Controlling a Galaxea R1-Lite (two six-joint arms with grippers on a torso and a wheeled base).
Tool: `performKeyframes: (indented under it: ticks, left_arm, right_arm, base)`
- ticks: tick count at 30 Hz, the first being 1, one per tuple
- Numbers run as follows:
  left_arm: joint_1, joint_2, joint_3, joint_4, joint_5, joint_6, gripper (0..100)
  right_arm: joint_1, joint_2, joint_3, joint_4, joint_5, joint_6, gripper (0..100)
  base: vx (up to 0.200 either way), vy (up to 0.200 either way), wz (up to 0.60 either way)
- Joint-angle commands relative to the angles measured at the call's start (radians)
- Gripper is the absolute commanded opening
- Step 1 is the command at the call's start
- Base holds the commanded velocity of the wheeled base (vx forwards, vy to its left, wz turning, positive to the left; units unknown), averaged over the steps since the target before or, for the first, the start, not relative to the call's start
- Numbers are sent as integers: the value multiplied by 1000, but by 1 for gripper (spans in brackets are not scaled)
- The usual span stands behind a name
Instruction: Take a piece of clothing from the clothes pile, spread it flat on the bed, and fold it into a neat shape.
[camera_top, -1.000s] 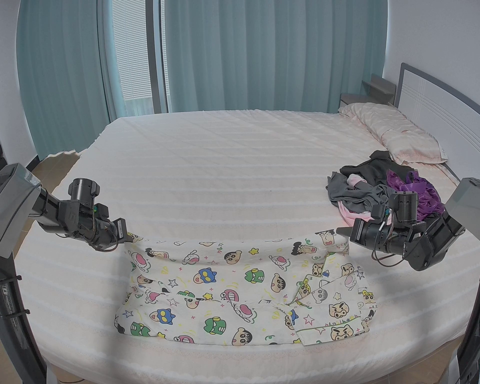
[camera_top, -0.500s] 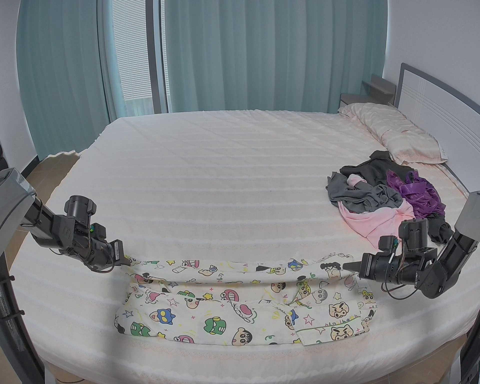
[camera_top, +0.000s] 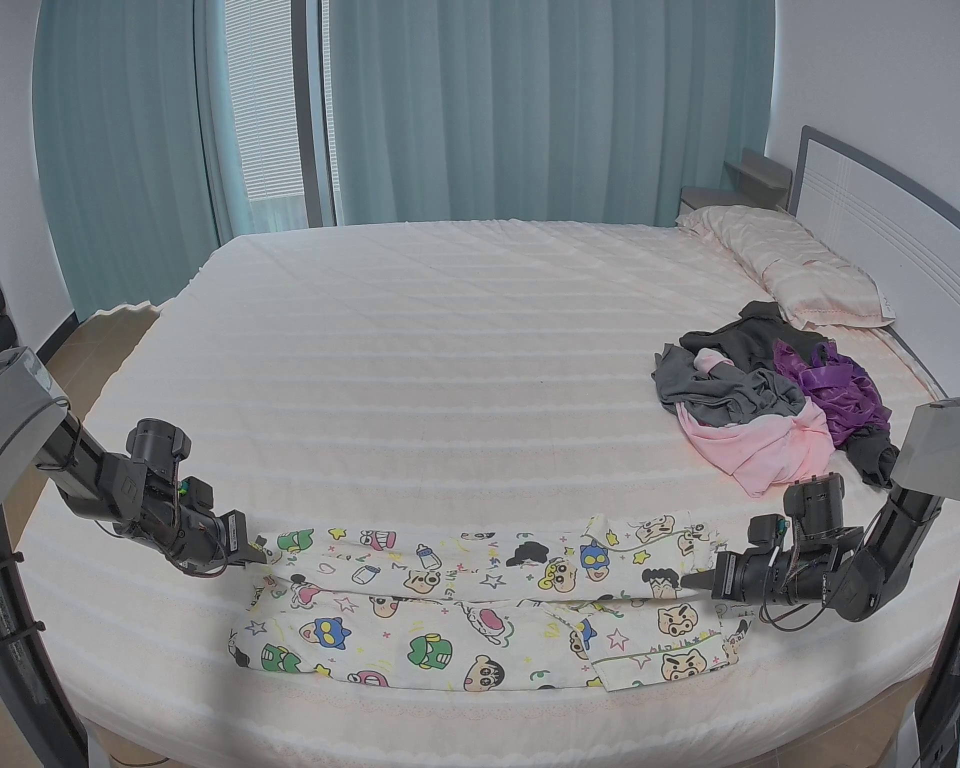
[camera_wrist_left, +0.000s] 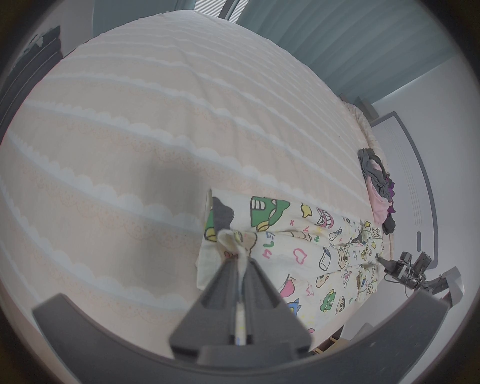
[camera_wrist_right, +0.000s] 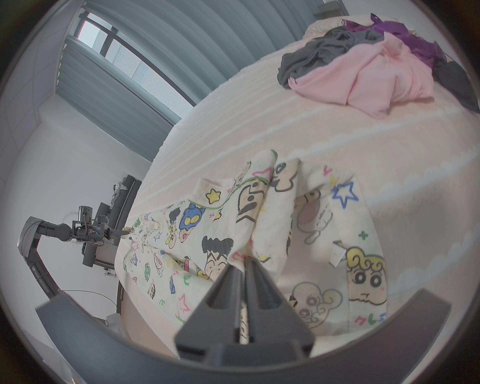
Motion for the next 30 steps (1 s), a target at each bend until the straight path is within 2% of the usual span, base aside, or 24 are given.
performKeyframes:
  ticks: [1,3,7,10,11,15,18,20,23,25,26,30]
  left_arm:
    - [1,-2,19,-5,-1,-1,100]
    - [2,-24,68,-60,-30,-3,100]
    - [4,-54,113,-77,-50,-1,100]
    - [19,-94,141,-77,-60,-4,100]
    - [40,-119,159,-77,-90,-4,100]
    - [88,-157,190,-69,-159,-18,100]
    - [94,-159,207,-71,-165,-64,100]
    - [94,-166,217,-77,-172,-133,100]
    - [93,-168,219,-77,-207,-211,100]
    - [94,-165,219,-77,-225,-230,100]
    - [93,-163,219,-77,-225,-230,100]
    - [93,-169,219,-77,-227,-231,100]
  right_arm:
    - [7,34,6,0,-1,1,100]
    - [9,17,12,-10,-7,13,100]
    - [6,-12,40,-13,-15,30,100]
    - [7,-44,66,-31,-42,83,100]
    - [10,-57,82,-46,-62,122,100]
    - [33,-48,104,-76,-124,182,100]
    - [70,-28,96,-94,-148,252,100]
    - [102,-8,87,-138,-174,312,100]
    - [133,51,72,-195,-208,327,100]
    - [141,89,50,-208,-234,326,100]
    - [141,95,44,-209,-240,326,0]
    - [127,117,32,-208,-262,324,0]
  base:
    - [0,0,0]
    - [0,0,0]
    - [0,0,0]
    - [0,0,0]
    - [0,0,0]
    - [0,0,0]
    - [0,0,0]
    - [0,0,0]
    - [0,0,0]
    - [0,0,0]
    - [0,0,0]
    - [0,0,0]
